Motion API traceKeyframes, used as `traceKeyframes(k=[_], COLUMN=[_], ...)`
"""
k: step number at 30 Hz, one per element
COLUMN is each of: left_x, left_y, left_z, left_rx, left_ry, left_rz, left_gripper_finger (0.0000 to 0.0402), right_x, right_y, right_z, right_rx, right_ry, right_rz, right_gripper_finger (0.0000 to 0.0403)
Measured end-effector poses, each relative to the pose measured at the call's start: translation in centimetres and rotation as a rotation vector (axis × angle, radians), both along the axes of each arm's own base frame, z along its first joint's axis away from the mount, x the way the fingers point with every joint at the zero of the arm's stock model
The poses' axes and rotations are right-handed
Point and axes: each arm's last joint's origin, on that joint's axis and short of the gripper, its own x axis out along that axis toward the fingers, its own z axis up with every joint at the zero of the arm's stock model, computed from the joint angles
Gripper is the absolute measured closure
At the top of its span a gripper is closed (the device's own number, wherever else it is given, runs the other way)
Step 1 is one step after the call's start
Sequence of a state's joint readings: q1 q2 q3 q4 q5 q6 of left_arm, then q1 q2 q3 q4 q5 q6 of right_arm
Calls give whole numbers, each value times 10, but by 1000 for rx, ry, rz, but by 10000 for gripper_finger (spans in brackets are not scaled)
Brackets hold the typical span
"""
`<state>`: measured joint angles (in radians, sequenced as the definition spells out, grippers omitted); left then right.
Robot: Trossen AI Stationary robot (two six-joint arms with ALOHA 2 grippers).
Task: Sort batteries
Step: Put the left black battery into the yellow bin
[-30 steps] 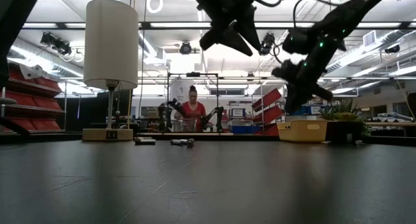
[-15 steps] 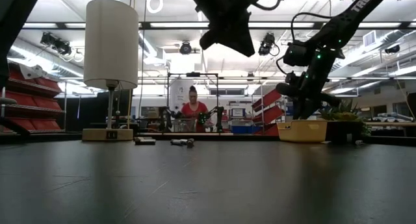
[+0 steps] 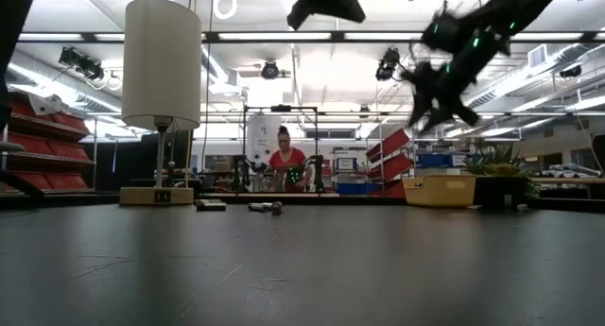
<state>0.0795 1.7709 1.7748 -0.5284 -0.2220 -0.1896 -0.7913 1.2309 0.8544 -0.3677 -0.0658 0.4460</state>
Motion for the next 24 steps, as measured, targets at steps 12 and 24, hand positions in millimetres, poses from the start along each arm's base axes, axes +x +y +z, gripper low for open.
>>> traceKeyframes(k=[12, 24], left_x=[-34, -112], left_y=[-32, -45], left_z=[29, -15], left_rx=[31, -201], left_ry=[-53, -281], left_rz=[-6, 214], left_gripper_finger=[381, 381], right_x=[-32, -27], right_y=[79, 124], right_z=[116, 94], right_rx=[-443, -238], right_ry=[-625, -459], right_rz=[477, 645], right_gripper_finger=[285, 312])
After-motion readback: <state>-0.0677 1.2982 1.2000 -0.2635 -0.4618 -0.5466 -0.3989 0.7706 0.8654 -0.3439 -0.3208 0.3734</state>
